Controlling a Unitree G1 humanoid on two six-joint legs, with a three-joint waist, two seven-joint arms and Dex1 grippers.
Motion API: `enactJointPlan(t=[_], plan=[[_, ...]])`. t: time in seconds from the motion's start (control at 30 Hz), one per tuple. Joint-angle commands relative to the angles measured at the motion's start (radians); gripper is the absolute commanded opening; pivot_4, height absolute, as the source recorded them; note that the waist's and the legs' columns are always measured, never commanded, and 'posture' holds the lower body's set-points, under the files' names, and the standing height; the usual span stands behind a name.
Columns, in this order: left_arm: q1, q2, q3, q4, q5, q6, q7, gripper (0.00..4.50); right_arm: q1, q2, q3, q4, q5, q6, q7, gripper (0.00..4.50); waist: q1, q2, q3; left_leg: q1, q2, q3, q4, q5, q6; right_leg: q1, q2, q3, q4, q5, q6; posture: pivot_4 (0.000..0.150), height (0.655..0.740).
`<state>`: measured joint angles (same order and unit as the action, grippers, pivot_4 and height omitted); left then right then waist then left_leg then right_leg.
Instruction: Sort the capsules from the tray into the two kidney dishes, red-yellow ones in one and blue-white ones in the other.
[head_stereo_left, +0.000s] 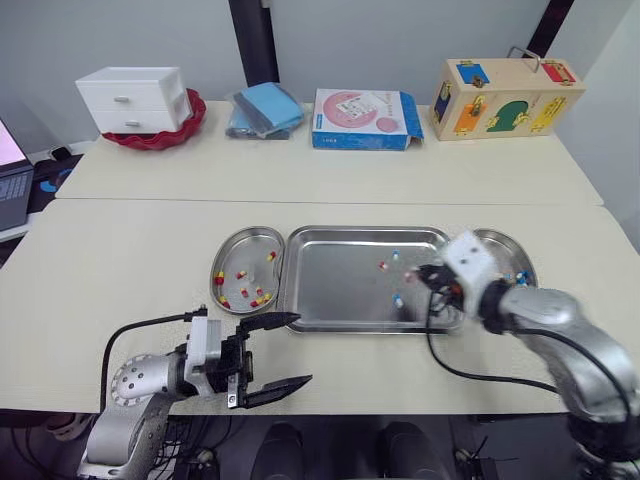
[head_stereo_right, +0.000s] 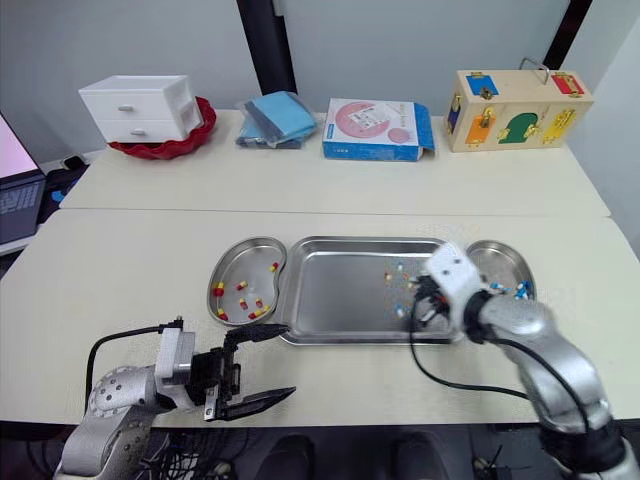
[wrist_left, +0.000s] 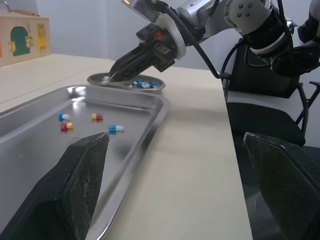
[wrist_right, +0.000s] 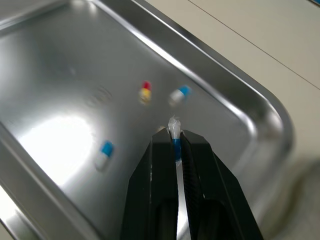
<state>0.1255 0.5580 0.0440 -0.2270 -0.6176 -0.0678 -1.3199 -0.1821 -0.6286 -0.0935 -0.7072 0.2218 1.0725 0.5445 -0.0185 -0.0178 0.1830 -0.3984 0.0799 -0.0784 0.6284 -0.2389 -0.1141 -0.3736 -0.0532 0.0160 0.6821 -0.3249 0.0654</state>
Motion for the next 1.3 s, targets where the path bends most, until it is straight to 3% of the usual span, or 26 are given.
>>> enactJointPlan(t=[0.03, 0.2, 0.5, 0.87, 0.97, 1.07, 1.3], plan=[[-0.003, -0.017, -0.008, -0.007, -0.026, -0.011, -0.024, 4.50, 0.060, -0.036, -0.155, -0.056, 0.030, 0.031, 0.011, 0.06, -0.004, 0.000, 0.000, 0.000, 0.000, 0.000, 0.000, 0.000, 0.000, 0.000, 0.000, 0.000, 0.000, 0.000, 0.000, 0.150, 0.7078], [-0.014, -0.042, -0.013, 0.010, -0.024, -0.026, -0.041, 4.50, 0.139, -0.072, -0.235, -0.034, 0.030, 0.033, -0.003, 0.06, -0.009, 0.001, 0.000, 0.000, 0.000, 0.000, 0.000, 0.000, 0.000, 0.000, 0.000, 0.000, 0.000, 0.000, 0.000, 0.150, 0.7078], [-0.036, -0.071, -0.007, 0.028, -0.018, -0.051, -0.043, 4.50, 0.139, -0.077, -0.225, 0.028, -0.003, 0.015, -0.095, 0.06, -0.009, 0.001, 0.000, 0.000, 0.000, 0.000, 0.000, 0.000, 0.000, 0.000, 0.000, 0.000, 0.000, 0.000, 0.000, 0.150, 0.7078], [-0.017, -0.076, 0.013, 0.020, -0.014, -0.063, -0.023, 4.50, 0.149, -0.084, -0.244, 0.050, 0.000, -0.043, -0.090, 2.93, -0.009, 0.001, 0.000, 0.000, 0.000, 0.000, 0.000, 0.000, 0.000, 0.000, 0.000, 0.000, 0.000, 0.000, 0.000, 0.150, 0.7078], [-0.006, -0.072, 0.023, 0.017, -0.007, -0.063, 0.005, 4.50, 0.165, -0.087, -0.246, 0.055, 0.008, -0.093, -0.068, 4.01, -0.009, 0.001, 0.000, 0.000, 0.000, 0.000, 0.000, 0.000, 0.000, 0.001, 0.000, 0.000, 0.000, 0.000, 0.000, 0.150, 0.7078], [-0.005, -0.076, 0.038, 0.022, 0.017, -0.077, 0.047, 4.50, 0.185, -0.096, -0.242, 0.056, 0.013, -0.133, -0.043, 4.44, -0.009, 0.001, 0.000, 0.000, 0.000, 0.000, 0.000, 0.000, 0.000, 0.001, 0.000, 0.001, 0.000, 0.000, 0.000, 0.150, 0.7078], [0.077, -0.027, 0.123, -0.029, 0.045, 0.000, 0.203, 4.50, 0.284, -0.118, -0.239, 0.053, 0.026, -0.351, 0.078, 4.44, -0.009, 0.001, 0.000, 0.001, 0.000, 0.000, 0.000, 0.000, 0.000, 0.001, 0.000, 0.001, 0.000, 0.000, 0.000, 0.150, 0.7078]])
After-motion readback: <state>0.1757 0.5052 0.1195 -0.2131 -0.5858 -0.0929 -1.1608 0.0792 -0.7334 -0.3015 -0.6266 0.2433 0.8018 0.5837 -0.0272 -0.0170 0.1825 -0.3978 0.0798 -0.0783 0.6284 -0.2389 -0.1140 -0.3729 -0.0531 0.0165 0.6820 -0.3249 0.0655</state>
